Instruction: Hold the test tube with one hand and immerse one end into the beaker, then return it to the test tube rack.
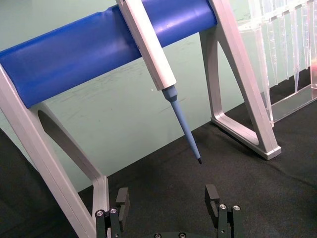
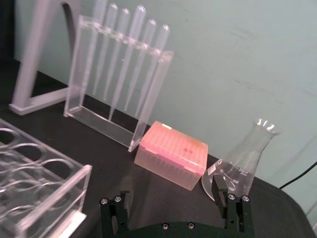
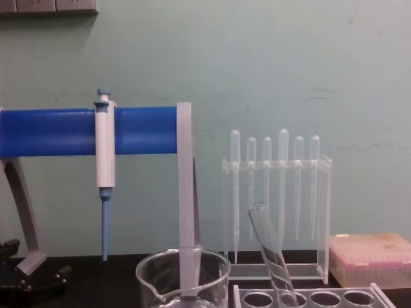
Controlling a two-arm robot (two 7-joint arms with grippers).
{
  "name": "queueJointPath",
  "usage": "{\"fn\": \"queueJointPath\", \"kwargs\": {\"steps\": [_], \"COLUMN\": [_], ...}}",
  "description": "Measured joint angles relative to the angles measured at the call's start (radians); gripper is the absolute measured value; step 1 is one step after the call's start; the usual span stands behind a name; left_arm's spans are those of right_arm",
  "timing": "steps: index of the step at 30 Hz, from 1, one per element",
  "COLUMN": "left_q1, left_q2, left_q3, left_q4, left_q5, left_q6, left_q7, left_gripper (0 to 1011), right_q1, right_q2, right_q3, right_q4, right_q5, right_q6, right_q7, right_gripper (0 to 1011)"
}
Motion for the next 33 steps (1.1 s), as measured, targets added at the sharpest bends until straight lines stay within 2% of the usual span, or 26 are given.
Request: {"fn": "queueJointPath", "kwargs": {"steps": [4, 8, 11, 12, 14, 17, 20, 21, 27, 33], "left_q1": [0.000, 0.000, 0.000, 0.000, 0.000, 0.000, 0.000, 0.000, 0.000, 0.000], "left_q2": [0.000, 0.000, 0.000, 0.000, 0.000, 0.000, 0.000, 0.000, 0.000, 0.000], "left_q3": [0.000, 0.000, 0.000, 0.000, 0.000, 0.000, 0.000, 0.000, 0.000, 0.000], "left_q4": [0.000, 0.000, 0.000, 0.000, 0.000, 0.000, 0.000, 0.000, 0.000, 0.000], "left_q5": [0.000, 0.000, 0.000, 0.000, 0.000, 0.000, 0.000, 0.000, 0.000, 0.000], "left_q6": [0.000, 0.000, 0.000, 0.000, 0.000, 0.000, 0.000, 0.000, 0.000, 0.000], "left_q7": [0.000, 0.000, 0.000, 0.000, 0.000, 0.000, 0.000, 0.000, 0.000, 0.000], "left_gripper": [1000, 1000, 1000, 1000, 1000, 1000, 1000, 1000, 1000, 1000], "right_q1": [-0.081, -0.107, -0.104, -0.090, -0.072, -0.013, 0.024, 0.053, 0.144, 0.189], "right_q2": [0.039, 0.053, 0.059, 0.053, 0.044, 0.009, -0.015, -0.032, -0.092, -0.120], "right_q3": [0.024, 0.024, 0.009, -0.004, -0.018, -0.055, -0.075, -0.092, -0.139, -0.156], "right_q4": [-0.110, -0.166, -0.201, -0.205, -0.203, -0.177, -0.156, -0.139, -0.077, -0.052], "right_q5": [0.010, 0.034, 0.052, 0.060, 0.067, 0.075, 0.075, 0.070, 0.040, 0.021], "right_q6": [0.014, 0.010, 0.000, -0.007, -0.011, -0.009, -0.002, 0.008, 0.058, 0.112], "right_q7": [0.012, 0.063, 0.129, 0.165, 0.200, 0.276, 0.313, 0.338, 0.403, 0.439], "right_gripper": [1004, 1004, 1004, 1004, 1004, 1004, 1004, 1004, 1004, 983]}}
